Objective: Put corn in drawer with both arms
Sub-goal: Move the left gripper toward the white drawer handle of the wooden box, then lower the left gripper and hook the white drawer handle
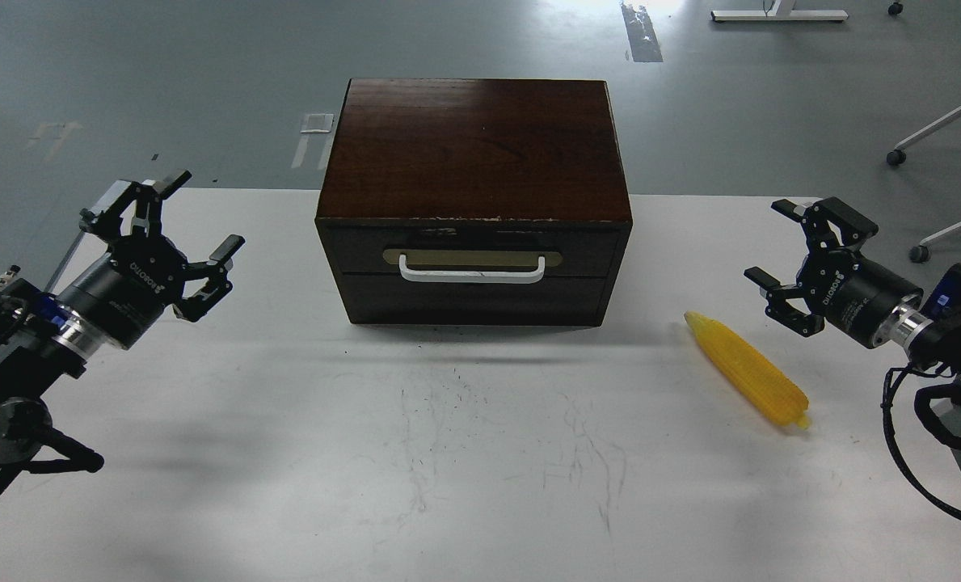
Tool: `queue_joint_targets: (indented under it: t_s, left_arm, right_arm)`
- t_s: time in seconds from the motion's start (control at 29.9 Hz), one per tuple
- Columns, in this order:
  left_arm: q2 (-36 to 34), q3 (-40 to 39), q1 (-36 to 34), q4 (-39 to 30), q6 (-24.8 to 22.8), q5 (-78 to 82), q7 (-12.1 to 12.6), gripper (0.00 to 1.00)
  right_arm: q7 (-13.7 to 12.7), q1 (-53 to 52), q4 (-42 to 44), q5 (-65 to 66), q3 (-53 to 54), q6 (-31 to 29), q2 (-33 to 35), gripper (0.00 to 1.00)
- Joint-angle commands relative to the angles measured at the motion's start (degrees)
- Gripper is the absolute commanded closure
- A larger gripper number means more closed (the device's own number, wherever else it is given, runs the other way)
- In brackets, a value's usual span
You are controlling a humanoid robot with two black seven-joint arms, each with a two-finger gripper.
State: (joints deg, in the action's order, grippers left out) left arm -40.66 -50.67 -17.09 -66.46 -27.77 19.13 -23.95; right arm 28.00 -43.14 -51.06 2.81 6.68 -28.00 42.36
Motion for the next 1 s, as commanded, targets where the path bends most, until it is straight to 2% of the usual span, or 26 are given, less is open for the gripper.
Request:
queue_joint_targets:
  t_s: [0.0, 0.13, 0.23, 0.33, 0.5, 0.6, 0.67, 0.74, 0.77, 0.84, 0.97]
  left_arm:
    - [-3.5, -1.5, -3.2, 0.7, -0.2, 0.6, -1.6, 0.01]
    - [-7.6, -0.8, -8.5, 0.4, -0.2, 3.8, -3.2, 0.01]
    - [-9.0, -1.2, -13.0, -1.1, -0.2, 17.3, -4.1, 0.01]
    - [-9.4, -1.0, -16.6, -5.6, -0.2, 28.1, -4.1, 0.01]
    - [-8.4, -0.7, -21.5, -18.3, -0.2, 53.1, -4.1, 0.01]
    - [-4.1, 2.2, -25.2, -21.9, -0.2, 66.0, -4.1, 0.01]
    - [-1.3, 7.7, -31.0, -22.2, -0.2, 73.3, -4.1, 0.01]
    - [0.9, 18.1, -40.2, -21.3, -0.2, 79.2, -4.1, 0.01]
    - [0.9, 18.1, -40.2, -21.3, -0.2, 79.2, -4.1, 0.01]
    - [4.1, 27.8, -48.5, -19.2, -0.2, 82.2, -4.1, 0.01]
    - [8.4, 38.4, -56.8, -15.6, -0.2, 87.6, -4.1, 0.01]
  right_arm:
    - [0.0, -0.1, 0.1, 0.0, 0.2, 0.0, 0.3, 0.00]
    - [0.0, -0.1, 0.1, 0.0, 0.7, 0.0, 0.5, 0.00]
    - [0.0, -0.2, 0.1, 0.0, 0.8, 0.0, 0.6, 0.00]
    - [0.0, -0.2, 0.1, 0.0, 1.2, 0.0, 1.0, 0.00]
    - [0.0, -0.2, 0.1, 0.0, 1.7, 0.0, 1.4, 0.00]
    - [0.0, -0.1, 0.1, 0.0, 1.7, 0.0, 1.6, 0.00]
    - [0.0, 0.0, 0.1, 0.0, 1.7, 0.0, 1.6, 0.00]
    - [0.0, 0.0, 0.1, 0.0, 1.8, 0.0, 1.7, 0.00]
    - [0.0, 0.0, 0.1, 0.0, 1.8, 0.0, 1.7, 0.00]
    - [0.0, 0.0, 0.2, 0.0, 1.8, 0.0, 1.6, 0.00]
    - [0.0, 0.0, 0.2, 0.0, 2.0, 0.0, 1.6, 0.00]
